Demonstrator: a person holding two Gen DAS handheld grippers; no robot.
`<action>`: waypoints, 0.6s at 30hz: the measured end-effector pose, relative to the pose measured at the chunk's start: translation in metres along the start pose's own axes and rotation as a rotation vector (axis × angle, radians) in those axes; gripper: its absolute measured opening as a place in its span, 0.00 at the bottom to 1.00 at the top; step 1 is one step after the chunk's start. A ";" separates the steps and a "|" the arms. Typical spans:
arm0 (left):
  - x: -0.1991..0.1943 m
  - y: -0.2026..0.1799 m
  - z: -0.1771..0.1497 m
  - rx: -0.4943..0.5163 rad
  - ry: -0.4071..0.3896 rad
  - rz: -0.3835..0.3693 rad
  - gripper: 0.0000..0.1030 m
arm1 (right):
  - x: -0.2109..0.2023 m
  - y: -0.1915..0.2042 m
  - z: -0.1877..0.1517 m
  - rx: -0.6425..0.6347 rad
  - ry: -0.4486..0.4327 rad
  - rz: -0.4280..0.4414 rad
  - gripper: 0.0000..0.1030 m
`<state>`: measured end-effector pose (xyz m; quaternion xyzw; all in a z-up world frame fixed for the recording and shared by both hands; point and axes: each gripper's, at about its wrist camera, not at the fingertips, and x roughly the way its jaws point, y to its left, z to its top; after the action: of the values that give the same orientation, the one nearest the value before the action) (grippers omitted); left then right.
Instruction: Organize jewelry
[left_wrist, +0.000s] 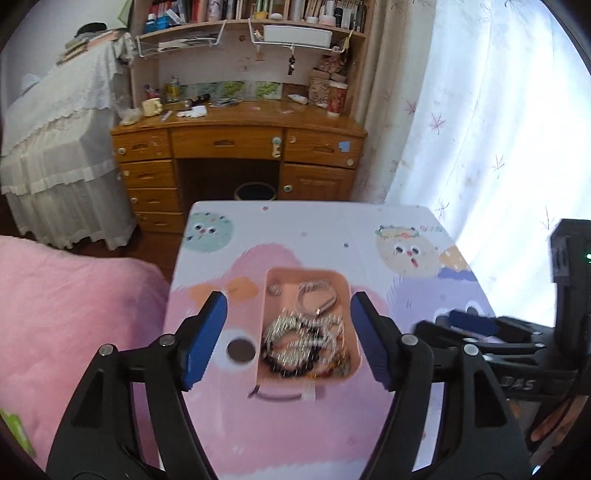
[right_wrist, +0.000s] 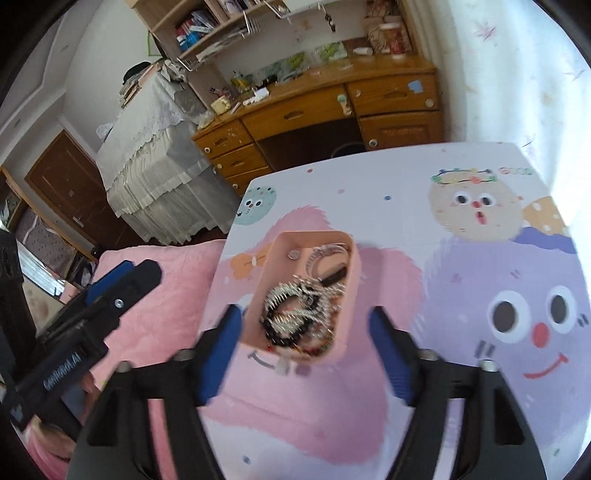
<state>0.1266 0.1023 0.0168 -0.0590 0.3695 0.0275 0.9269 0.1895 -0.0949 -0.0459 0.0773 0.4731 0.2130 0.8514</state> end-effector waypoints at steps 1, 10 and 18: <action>-0.009 -0.005 -0.008 0.000 0.015 0.018 0.65 | -0.006 -0.007 -0.006 -0.008 0.000 -0.005 0.84; -0.069 -0.071 -0.091 -0.082 0.167 -0.153 0.65 | -0.105 -0.073 -0.129 0.036 0.082 -0.153 0.93; -0.098 -0.138 -0.101 0.016 0.257 -0.150 0.72 | -0.194 -0.091 -0.157 0.094 -0.037 -0.140 0.96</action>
<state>-0.0001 -0.0484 0.0240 -0.0820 0.4801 -0.0524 0.8718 -0.0053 -0.2724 -0.0118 0.0878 0.4710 0.1290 0.8682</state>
